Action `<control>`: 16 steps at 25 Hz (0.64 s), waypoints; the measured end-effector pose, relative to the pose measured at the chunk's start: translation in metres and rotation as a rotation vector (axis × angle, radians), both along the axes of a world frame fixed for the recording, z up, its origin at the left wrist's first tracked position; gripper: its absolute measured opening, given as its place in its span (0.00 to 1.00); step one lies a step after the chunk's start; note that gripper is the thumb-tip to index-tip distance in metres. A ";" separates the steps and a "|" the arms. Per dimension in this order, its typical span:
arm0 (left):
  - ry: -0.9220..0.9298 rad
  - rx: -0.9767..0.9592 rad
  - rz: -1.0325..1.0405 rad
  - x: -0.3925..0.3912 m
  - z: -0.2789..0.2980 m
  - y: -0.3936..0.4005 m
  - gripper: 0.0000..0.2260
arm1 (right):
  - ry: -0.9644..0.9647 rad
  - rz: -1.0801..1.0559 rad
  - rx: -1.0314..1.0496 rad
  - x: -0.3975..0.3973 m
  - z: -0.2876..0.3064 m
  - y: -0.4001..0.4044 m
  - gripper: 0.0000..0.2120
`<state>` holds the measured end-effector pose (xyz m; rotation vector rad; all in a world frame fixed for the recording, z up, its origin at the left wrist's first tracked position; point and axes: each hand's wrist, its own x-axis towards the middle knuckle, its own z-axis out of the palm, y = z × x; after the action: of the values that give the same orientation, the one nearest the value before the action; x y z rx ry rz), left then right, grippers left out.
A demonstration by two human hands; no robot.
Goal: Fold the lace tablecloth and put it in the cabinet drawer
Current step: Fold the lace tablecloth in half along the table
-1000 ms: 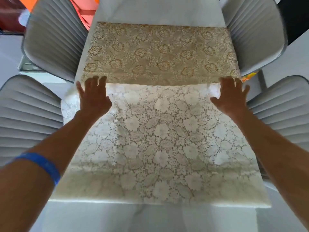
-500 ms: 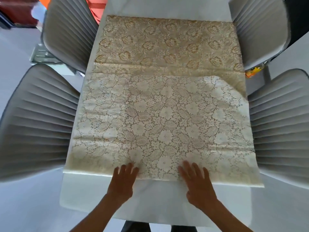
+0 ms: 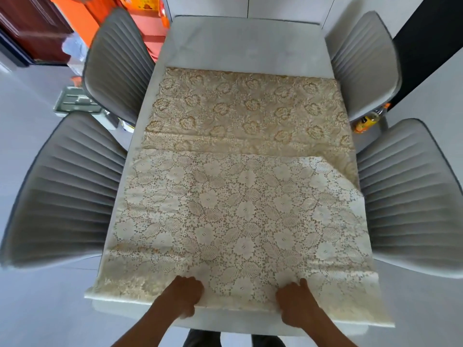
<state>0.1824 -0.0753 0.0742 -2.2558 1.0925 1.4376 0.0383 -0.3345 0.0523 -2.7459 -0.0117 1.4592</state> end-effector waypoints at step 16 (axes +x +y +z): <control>-0.540 -0.296 0.262 0.268 -0.050 -0.179 0.34 | -0.585 -0.418 -0.199 0.258 -0.021 -0.211 0.37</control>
<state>0.4508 -0.2543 0.0240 -2.8419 0.8974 0.6819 0.2958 -0.5454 0.0314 -2.9674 0.6738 0.5621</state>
